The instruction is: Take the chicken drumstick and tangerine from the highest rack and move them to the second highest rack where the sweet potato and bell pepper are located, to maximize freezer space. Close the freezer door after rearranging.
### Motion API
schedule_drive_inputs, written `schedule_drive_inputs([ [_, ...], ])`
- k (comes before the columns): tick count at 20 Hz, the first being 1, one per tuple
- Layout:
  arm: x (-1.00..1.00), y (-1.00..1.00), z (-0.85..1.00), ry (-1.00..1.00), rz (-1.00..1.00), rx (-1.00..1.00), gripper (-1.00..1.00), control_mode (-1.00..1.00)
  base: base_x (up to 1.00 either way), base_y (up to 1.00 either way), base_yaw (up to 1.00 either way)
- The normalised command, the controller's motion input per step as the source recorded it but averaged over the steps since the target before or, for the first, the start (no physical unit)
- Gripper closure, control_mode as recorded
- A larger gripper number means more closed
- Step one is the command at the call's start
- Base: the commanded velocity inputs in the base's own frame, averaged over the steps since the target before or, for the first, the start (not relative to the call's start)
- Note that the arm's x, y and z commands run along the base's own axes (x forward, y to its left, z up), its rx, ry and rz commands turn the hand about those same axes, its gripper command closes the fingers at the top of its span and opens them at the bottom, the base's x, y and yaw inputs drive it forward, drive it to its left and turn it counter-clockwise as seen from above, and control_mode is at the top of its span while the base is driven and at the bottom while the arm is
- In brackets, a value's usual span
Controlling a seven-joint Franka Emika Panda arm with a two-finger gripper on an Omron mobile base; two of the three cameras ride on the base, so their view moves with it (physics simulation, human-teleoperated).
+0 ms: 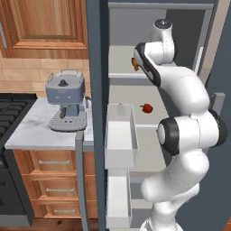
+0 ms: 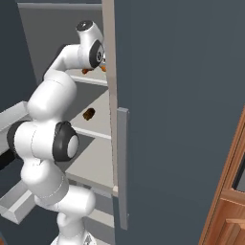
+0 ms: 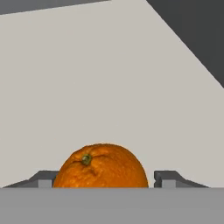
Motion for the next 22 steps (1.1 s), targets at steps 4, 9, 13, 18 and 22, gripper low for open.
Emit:
schedule_drive_inputs([
  [4, -0.10, 0.00, -0.27, -0.04, 0.00, -0.02, 1.00, -1.00, 0.00, 0.00, 0.00],
  [9, -0.73, 0.02, -0.25, -0.11, 0.00, 0.00, 1.00, -1.00, 0.00, 0.00, 0.00],
  [13, -1.00, 0.00, -0.35, -0.23, 0.00, 0.00, 1.00, -1.00, 0.00, 0.00, 0.00],
  [18, -1.00, 0.01, -0.47, -0.16, 0.01, 0.00, 1.00, -1.00, 0.00, 0.00, 0.00],
  [22, -0.94, 0.01, -0.46, 0.00, 0.00, 0.03, 1.00, -1.00, 0.00, 0.00, 0.00],
])
